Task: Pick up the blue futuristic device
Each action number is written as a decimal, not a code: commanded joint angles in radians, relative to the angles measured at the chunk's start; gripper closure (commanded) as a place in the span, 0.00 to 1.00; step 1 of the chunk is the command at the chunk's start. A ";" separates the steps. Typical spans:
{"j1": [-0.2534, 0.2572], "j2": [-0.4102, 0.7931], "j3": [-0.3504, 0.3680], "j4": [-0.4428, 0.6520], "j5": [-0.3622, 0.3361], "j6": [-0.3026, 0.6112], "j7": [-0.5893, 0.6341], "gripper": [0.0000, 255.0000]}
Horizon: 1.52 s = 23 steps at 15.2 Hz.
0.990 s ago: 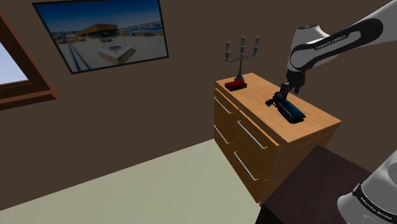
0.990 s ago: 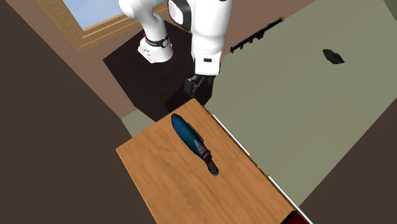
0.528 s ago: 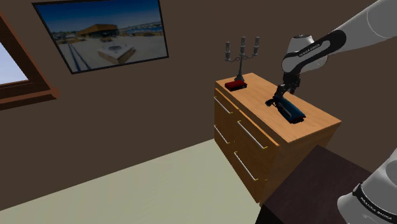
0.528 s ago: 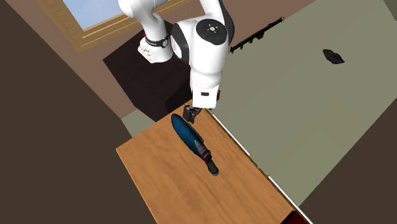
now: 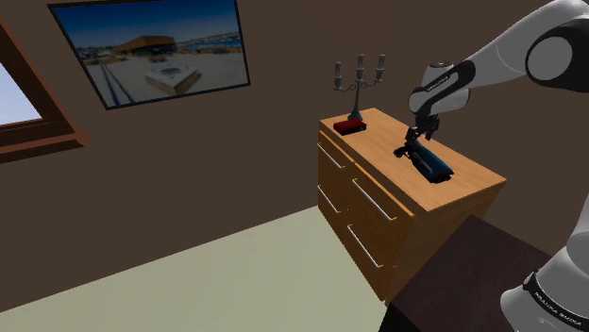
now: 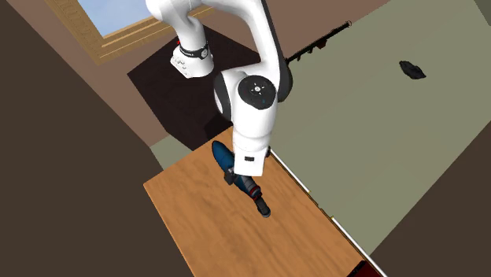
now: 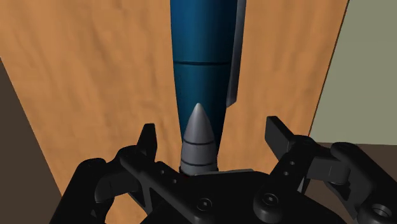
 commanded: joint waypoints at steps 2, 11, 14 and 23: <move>-0.010 0.044 0.007 0.009 0.015 0.038 -0.007 0.00; -0.018 0.088 0.017 0.003 0.029 0.085 -0.013 1.00; -0.018 0.088 0.017 0.004 0.029 0.085 -0.012 1.00; -0.009 0.041 0.006 0.009 0.014 0.033 -0.007 1.00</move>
